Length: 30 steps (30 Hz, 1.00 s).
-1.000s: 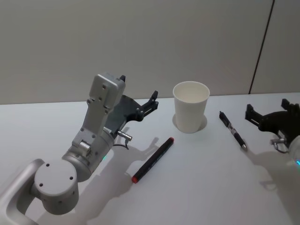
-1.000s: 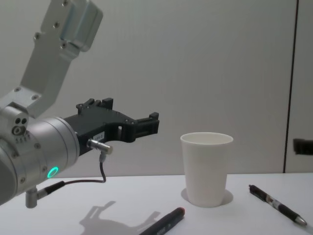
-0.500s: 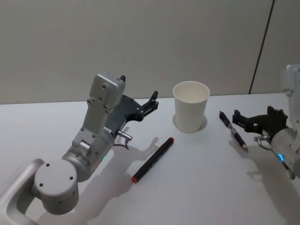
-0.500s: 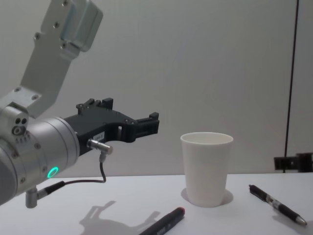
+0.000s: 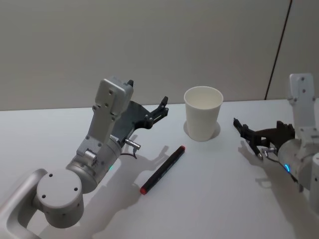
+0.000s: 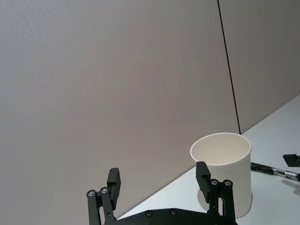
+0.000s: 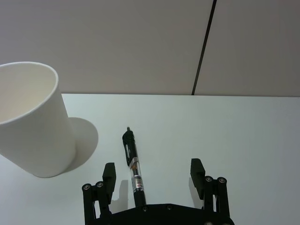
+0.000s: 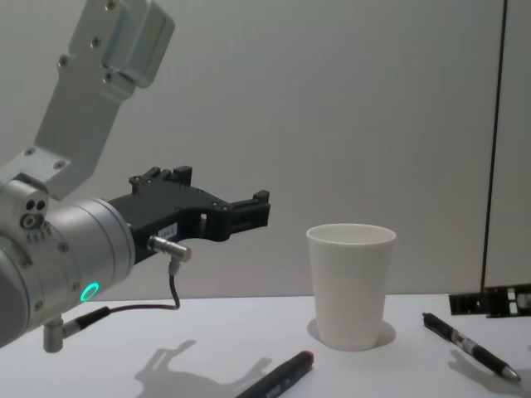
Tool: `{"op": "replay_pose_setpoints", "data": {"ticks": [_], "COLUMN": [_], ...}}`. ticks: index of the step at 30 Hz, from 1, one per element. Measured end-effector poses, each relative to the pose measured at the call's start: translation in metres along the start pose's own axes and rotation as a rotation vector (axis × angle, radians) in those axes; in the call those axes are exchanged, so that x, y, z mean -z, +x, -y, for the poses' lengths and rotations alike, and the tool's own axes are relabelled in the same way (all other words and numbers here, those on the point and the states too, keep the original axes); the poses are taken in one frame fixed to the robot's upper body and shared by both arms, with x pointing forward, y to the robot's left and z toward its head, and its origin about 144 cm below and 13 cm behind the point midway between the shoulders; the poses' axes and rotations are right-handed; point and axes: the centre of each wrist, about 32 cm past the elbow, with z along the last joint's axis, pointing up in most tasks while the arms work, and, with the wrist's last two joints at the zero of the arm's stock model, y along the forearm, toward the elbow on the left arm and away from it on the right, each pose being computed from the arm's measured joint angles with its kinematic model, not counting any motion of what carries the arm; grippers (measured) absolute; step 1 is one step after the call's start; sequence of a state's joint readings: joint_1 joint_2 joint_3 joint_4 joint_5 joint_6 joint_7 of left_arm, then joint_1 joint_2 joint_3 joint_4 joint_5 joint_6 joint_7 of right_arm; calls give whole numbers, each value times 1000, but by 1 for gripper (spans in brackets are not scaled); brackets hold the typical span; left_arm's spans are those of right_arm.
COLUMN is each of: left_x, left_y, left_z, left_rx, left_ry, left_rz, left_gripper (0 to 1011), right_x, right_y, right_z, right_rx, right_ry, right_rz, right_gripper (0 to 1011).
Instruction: Place the pen into the pen holder.
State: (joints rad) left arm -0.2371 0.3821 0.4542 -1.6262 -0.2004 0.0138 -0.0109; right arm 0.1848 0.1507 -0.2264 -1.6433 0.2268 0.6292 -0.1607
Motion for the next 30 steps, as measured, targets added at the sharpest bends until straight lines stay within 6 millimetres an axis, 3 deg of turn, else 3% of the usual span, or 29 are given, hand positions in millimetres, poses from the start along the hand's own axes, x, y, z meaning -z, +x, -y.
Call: {"op": "replay_pose_setpoints", "data": {"ticks": [30], "left_x": [0], "left_y": [0], "left_z": [0], "left_rx": [0], "left_ry": [0], "left_rz": [0], "left_gripper": [1002], "right_x": [16], "right_y": [-10], "right_z": [-22], "right_rx": [-10], "right_ry": [-60], "right_rz": [10], "right_gripper": [1001]}}
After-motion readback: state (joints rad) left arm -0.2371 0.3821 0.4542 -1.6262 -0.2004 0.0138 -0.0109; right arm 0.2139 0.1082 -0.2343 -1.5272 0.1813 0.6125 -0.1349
